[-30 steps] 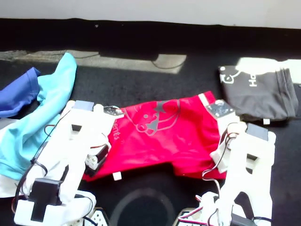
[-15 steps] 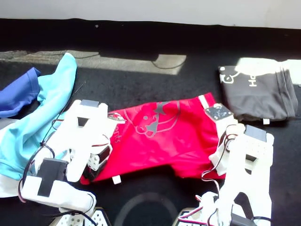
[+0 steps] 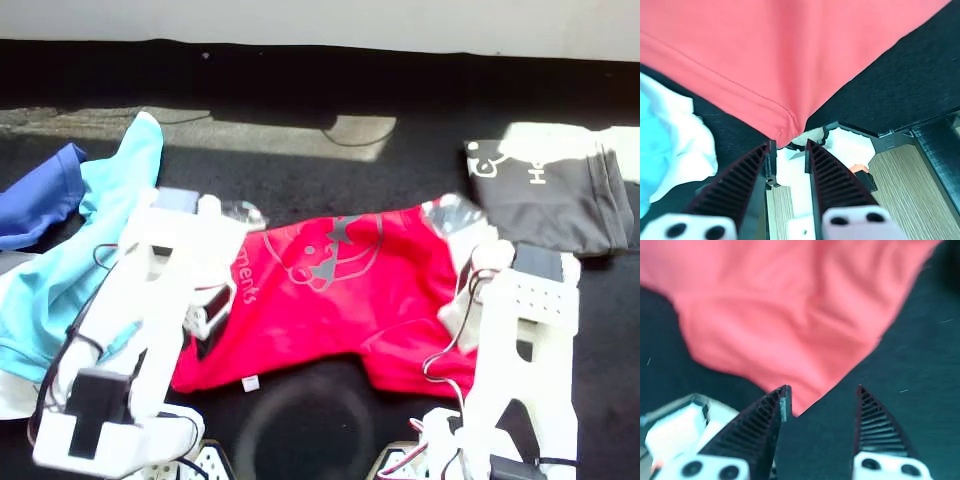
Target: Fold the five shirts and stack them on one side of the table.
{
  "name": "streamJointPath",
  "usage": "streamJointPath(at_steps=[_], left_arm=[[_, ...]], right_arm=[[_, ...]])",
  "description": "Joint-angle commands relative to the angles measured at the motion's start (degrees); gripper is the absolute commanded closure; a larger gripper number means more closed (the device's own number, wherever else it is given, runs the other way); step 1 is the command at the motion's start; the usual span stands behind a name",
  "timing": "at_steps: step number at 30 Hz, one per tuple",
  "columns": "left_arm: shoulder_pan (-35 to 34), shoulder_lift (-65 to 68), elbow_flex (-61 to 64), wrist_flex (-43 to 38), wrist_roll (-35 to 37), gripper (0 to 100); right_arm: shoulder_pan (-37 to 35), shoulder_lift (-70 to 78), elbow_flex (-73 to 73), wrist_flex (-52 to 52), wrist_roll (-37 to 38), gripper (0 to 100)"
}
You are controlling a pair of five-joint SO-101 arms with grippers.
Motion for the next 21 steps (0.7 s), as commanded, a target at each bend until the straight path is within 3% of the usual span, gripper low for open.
streamJointPath(at_steps=[1, 4, 10, 15, 21], left_arm=[[-3.21, -4.18, -8.4, 1.23, -0.35, 90], [-5.14, -2.95, -13.41, -0.7, 0.09, 100], [-5.23, 9.98, -14.29, -11.69, 2.81, 99], [-5.23, 21.14, -17.71, -18.81, 4.48, 99], [-6.11, 32.13, -26.86, -21.63, 4.57, 99]], right_arm=[[-0.92, -1.01, -8.84, -3.65, -5.98, 84.3], [-4.18, -0.75, -9.36, -9.63, -9.41, 99.8], [-11.3, 8.92, -9.54, -17.1, -10.64, 99.1], [-11.38, 22.81, -10.86, -28.79, -15.21, 99.1], [-11.12, 38.9, -18.42, -36.09, -18.64, 99.1]])
